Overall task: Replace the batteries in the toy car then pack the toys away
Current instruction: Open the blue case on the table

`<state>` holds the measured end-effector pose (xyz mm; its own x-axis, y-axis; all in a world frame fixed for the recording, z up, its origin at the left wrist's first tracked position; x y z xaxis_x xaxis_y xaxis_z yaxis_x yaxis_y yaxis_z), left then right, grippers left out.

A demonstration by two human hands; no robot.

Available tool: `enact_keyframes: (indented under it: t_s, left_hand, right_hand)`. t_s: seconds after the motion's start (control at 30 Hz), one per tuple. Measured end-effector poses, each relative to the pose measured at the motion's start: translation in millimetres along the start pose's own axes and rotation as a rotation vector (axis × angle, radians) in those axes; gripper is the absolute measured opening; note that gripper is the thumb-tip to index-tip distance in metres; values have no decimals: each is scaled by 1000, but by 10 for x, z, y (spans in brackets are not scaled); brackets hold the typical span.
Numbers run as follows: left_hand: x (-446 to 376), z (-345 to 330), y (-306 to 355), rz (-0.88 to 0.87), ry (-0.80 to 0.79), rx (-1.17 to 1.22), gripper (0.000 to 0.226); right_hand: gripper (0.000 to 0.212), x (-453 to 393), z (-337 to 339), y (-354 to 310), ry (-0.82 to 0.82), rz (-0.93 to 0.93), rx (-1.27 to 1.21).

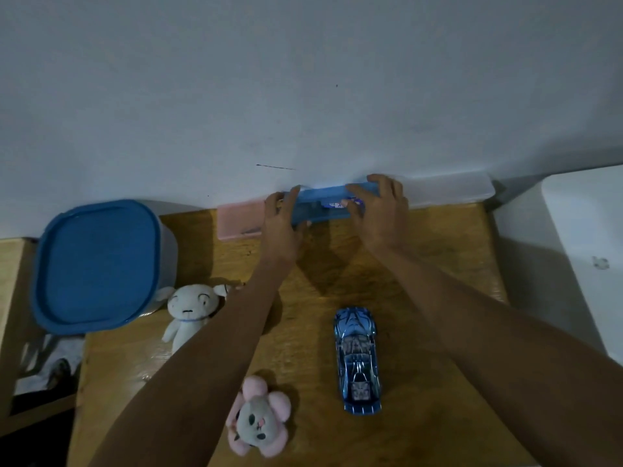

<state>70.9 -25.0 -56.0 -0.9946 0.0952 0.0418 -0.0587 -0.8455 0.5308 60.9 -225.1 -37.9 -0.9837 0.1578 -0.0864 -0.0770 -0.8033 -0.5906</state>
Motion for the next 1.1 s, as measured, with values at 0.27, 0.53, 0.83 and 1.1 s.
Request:
enact_keyframes:
  t_s: [0.27, 0.53, 0.83, 1.1]
  left_hand:
    - [61, -18, 6, -10, 20, 71, 89]
    - [29, -10, -102, 4, -7, 113, 96]
    - [19, -17, -103, -32, 21, 139, 93]
    - [14, -40, -138, -32, 28, 169, 95]
  right_hand:
    - [19, -244, 152, -225, 154, -56, -90]
    - [25, -39, -174, -121, -83, 131, 31]
    - [38, 76, -321, -113, -156, 240, 311]
    - [44, 71, -499, -114, -246, 285, 308]
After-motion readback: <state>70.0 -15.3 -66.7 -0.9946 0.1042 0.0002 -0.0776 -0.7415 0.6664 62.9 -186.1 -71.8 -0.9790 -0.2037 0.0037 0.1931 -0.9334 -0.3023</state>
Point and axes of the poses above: each hand's wrist, its own x-axis away from the middle knuckle, its own z-axis out of the back of the hand, y = z × x, the point moved 6 cm from there along -x, towards the middle knuckle, and after that the axes turned 8 degrees about -x, right-handed, at the moved point
